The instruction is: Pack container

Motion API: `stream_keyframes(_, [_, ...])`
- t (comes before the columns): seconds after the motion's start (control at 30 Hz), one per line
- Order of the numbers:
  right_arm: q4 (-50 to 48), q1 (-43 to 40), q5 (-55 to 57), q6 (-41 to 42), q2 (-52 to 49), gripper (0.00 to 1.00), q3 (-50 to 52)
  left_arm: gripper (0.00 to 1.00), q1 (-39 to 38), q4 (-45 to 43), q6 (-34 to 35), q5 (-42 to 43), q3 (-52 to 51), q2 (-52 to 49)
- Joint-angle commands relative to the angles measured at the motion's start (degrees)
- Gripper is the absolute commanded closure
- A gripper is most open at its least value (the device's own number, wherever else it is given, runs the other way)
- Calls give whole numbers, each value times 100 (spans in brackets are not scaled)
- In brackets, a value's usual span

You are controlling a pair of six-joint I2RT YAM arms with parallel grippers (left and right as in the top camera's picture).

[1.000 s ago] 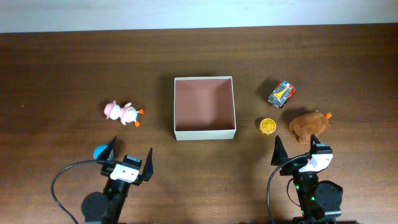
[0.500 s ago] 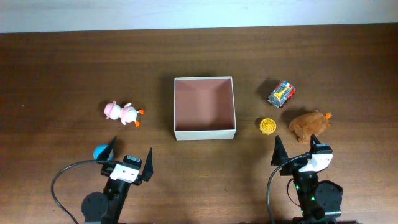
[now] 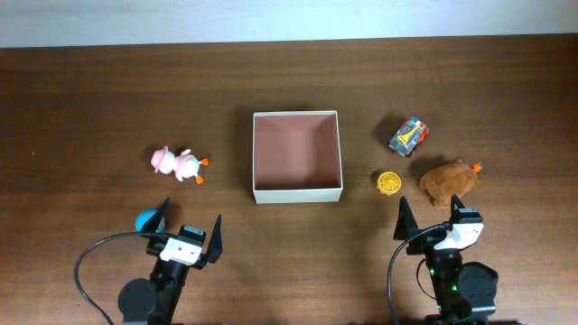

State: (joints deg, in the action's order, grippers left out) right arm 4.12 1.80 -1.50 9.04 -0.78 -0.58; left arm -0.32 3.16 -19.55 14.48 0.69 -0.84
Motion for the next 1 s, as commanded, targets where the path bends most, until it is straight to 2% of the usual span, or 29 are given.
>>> stream_keyframes(0.0, [42, -37, 68, 0, 57, 1, 26, 0, 0, 35, -28, -59, -17, 55])
stream_keyframes(0.37, [39, -37, 59, 4, 57, 1, 26, 0, 0, 35, -26, -59, -17, 55])
stream_keyframes(0.53, [-160, -37, -780, 2, 57, 1, -26, 0, 0, 35, -28, -59, -17, 55])
stream_keyframes(0.73, [761, -39, -859, -177, -581, 1, -1545, 0, 0, 35, -26, -59, -17, 55])
stream_keyframes(0.83, [1443, -37, -826, -313, -1631, 1, -2717, 0, 0, 35, -28, -59, -17, 55])
stream_keyframes(0.97, [2498, -37, -898, -306, -3574, 1, -4636, 0, 0, 35, -28, -59, -17, 55])
